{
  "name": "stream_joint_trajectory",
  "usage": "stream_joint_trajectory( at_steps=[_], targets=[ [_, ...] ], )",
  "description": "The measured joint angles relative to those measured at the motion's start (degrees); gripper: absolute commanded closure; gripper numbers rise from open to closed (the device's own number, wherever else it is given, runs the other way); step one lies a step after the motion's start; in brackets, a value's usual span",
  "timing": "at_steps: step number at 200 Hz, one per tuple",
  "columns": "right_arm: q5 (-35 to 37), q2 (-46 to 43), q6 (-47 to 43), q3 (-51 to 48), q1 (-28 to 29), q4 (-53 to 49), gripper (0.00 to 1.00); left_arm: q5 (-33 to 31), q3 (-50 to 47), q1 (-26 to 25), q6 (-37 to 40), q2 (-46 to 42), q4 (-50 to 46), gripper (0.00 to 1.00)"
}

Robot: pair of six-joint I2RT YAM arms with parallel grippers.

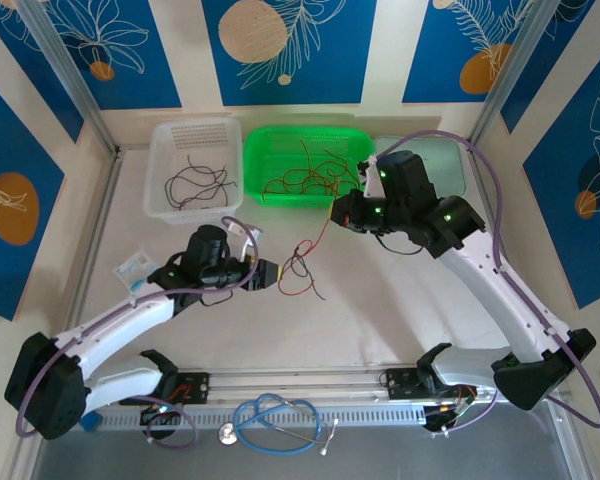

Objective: Untangle the cables

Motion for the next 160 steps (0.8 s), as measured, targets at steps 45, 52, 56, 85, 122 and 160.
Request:
stream_joint_trajectory(
  at_steps=[45, 52, 56, 85, 122, 160],
  targets=[
    [-0.98, 0.0, 0.96, 0.0, 0.0, 1.42, 1.0, 2.29, -2.49, -0.33, -3.61, 3.98, 5.18, 0.4],
    [-1.03, -0.02, 1.11, 0.0, 0.0, 1.42, 1.0, 2.82, -2.51, -0.5, -3.85, 4.04, 5.86, 0.4],
    [-1.11, -0.04, 1.14, 0.0, 0.0, 1.42, 1.0, 3.28, -2.51, -0.63, -3.93, 4.04, 6.34, 0.4],
    [-1.22, -0.11, 1.18, 0.0, 0.0, 2.21, 1.0, 7.52, -2.78, -1.9, -4.48, 4.55, 10.27, 0.4],
    [-1.6, -0.11, 1.46, -0.13, 0.0, 3.19, 1.0, 11.08, -5.09, -3.32, -5.27, 5.42, 13.64, 0.39],
    [-1.81, -0.11, 1.81, -0.63, 0.02, 4.26, 1.0, 11.3, -6.03, -3.41, -5.35, 7.65, 13.88, 0.39]
  ],
)
